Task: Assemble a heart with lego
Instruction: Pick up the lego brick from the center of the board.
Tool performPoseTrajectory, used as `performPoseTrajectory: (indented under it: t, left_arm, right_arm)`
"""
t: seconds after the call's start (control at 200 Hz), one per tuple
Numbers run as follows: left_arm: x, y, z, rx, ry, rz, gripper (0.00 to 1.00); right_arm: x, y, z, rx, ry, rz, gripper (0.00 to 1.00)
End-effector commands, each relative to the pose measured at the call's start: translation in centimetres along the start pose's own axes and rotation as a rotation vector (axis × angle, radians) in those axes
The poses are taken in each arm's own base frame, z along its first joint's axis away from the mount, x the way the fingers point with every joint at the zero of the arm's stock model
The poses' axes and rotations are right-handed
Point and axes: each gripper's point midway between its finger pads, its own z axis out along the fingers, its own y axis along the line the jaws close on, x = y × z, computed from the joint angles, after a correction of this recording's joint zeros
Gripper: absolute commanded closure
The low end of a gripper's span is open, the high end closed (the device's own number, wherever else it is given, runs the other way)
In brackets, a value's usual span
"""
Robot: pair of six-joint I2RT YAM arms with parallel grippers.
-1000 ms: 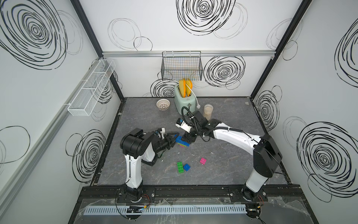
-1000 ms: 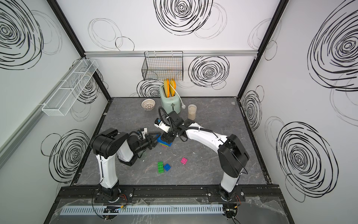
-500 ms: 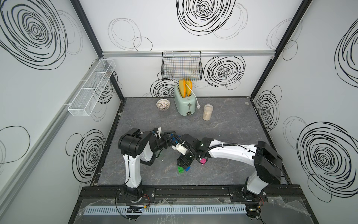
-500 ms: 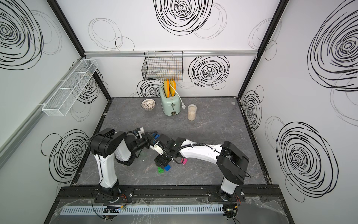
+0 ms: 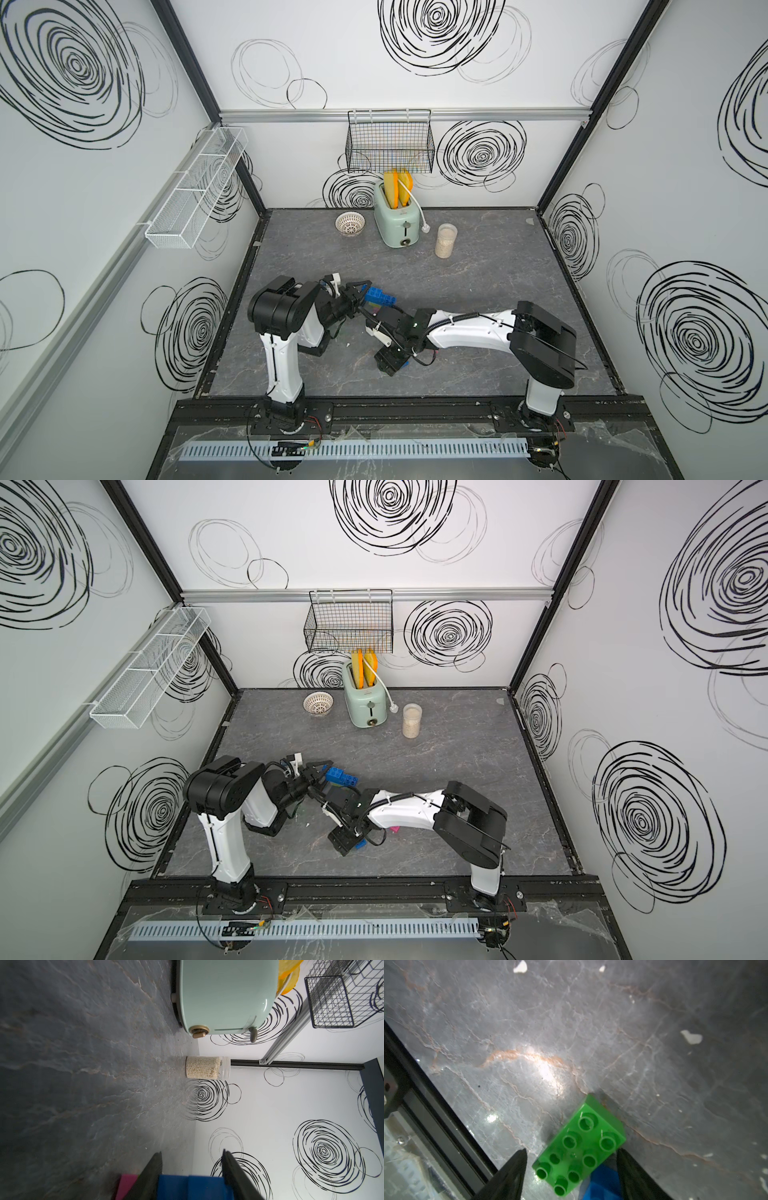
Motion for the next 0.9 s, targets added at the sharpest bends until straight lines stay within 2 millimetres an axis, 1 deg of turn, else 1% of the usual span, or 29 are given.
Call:
performPoseTrajectory:
  t: [0.0,0.12,0.23,0.325,0.385,0.475,0.515,0.69,0.895]
  left_arm:
    - [-0.6,-5.1,-0.8,0.188,-0.038,0.133,0.59]
    - [-0.6,-5.2,-0.8,0.190,-0.039,0.133,0.59]
    - [-0.6,-5.2,-0.8,0.190,-0.038,0.132,0.59]
    - [-0.6,-5.2,-0.8,0.191,-0.038,0.132,0.59]
    - [-0.6,-5.3,-0.8,0.191,-0.037,0.132,0.59]
    - [-0.5,-5.3,-0.9,0.191,-0.037,0.132,0.59]
    - [-0.5,-5.4,-1.0,0.193,-0.037,0.134,0.59]
    - [-0.5,-5.4,-0.9,0.195,-0.037,0.132,0.59]
    - [-0.5,-5.4,-0.9,0.194,-0.037,0.129,0.59]
  right_arm:
    - [-1.2,0.6,0.0,0.017,-0.033,0.006,0.34]
    - [-1.0,0.2,0.4,0.067,-0.015,-0.010,0.48]
    - [-1.1,-0.3,0.2,0.098,-0.020,-0.037,0.57]
    - [-1.6,-0.8,0.0,0.115,-0.028,-0.081,0.61]
    - [-2.0,-1.3,-0.1,0.124,-0.028,-0.099,0.60]
    - [-2.2,-1.4,-0.2,0.118,-0.028,-0.120,0.50]
    - [-2.3,-1.3,-0.3,0.113,-0.031,-0.127,0.48]
    - [-2.0,-1.1,-0.1,0.099,-0.026,-0.143,0.48]
    - [-1.6,-0.7,0.2,0.101,-0.017,-0.169,0.46]
